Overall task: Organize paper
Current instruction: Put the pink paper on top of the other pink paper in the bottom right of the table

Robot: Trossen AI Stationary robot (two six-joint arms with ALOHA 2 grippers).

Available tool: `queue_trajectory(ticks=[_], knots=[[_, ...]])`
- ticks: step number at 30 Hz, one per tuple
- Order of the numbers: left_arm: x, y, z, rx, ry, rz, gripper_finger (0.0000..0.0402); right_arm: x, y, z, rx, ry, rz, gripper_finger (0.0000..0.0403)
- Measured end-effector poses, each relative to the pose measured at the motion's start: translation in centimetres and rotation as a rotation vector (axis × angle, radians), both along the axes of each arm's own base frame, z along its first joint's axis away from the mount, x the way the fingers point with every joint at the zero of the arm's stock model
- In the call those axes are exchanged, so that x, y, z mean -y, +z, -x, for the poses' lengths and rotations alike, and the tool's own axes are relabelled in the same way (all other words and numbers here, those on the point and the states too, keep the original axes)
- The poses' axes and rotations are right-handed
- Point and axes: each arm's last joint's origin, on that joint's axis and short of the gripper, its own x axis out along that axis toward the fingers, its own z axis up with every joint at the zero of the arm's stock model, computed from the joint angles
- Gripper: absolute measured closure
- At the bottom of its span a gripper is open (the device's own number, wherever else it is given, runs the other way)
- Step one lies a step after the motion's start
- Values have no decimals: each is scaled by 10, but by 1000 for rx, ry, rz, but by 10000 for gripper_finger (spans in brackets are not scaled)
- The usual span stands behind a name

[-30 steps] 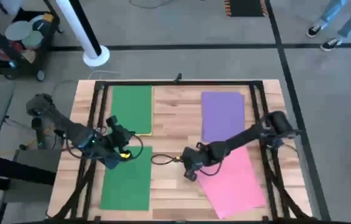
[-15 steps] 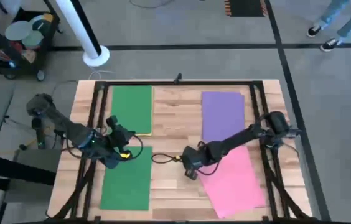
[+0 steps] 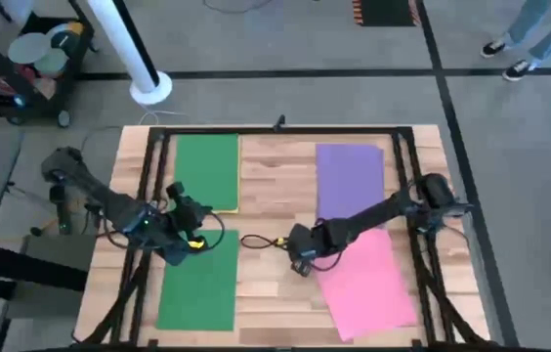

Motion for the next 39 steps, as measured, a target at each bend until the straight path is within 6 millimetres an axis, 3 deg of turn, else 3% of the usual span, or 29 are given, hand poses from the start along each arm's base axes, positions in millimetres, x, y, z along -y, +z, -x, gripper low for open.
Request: queue_trajectory(ticks=[39], knots=[[0,0,0,-2,-1,0,402,10,14,15,-220,-71,191,403]])
